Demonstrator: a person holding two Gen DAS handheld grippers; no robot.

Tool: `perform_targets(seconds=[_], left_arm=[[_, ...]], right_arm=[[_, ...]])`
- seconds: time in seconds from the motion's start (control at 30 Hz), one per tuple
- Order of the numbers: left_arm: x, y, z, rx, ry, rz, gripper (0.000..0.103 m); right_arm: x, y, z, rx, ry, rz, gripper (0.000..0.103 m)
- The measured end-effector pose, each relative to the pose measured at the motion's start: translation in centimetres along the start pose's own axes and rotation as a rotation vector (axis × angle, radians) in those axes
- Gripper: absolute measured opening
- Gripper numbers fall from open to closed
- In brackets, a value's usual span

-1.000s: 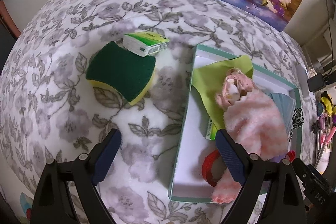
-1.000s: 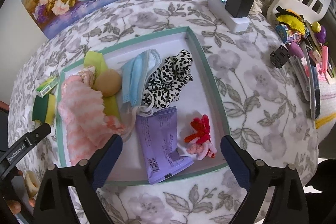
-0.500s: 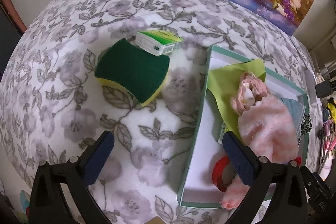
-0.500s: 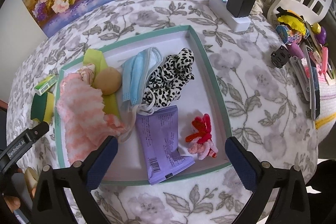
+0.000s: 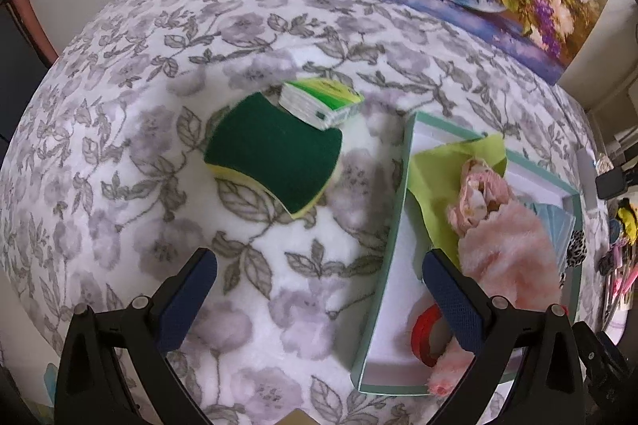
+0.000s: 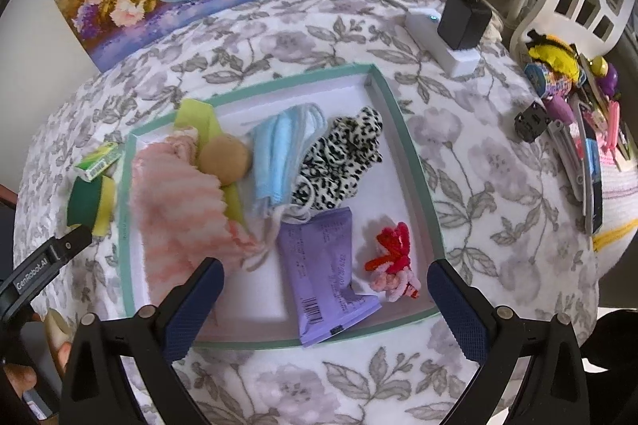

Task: Organize soft objects
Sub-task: 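Move both tools back from the tray toward the green sponge and tissue pack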

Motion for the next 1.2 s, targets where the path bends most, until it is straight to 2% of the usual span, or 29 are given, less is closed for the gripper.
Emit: perform_targets(seconds=[0.17, 0.4, 0.77, 1.2], left_arm=[[0.7, -0.5, 1.5, 0.002, -0.033, -0.021, 0.103], [1.5, -0.1, 4.3, 0.014, -0.093, -0.011, 0.103], [2.4, 0.4, 8.1, 0.044, -0.156, -0.009, 0.103], [3.5, 1.1, 13.0, 0.025, -0.290, -0.018, 0.103]], right_arm=[[0.2, -0.9, 2.0, 0.020, -0.021, -0.026, 0.103], [0.3, -1.5, 5.5, 0.051, -0.060, -0.045, 0.103], [0.1, -0.8, 10.7, 0.092, -0.119, -0.039, 0.103], [0.0, 1.1, 15.1, 0.142, -0.155, -0.016, 0.103]])
Point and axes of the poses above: each gripper's, at about its wrist camera, not at the fingertips, and y roughly the way its jaws point, z to its left, x to its top, the point moved 4 cm from there along y, roughly the way its jaws point, and after that the axes turned 10 degrees about x, right-handed, at the moved point
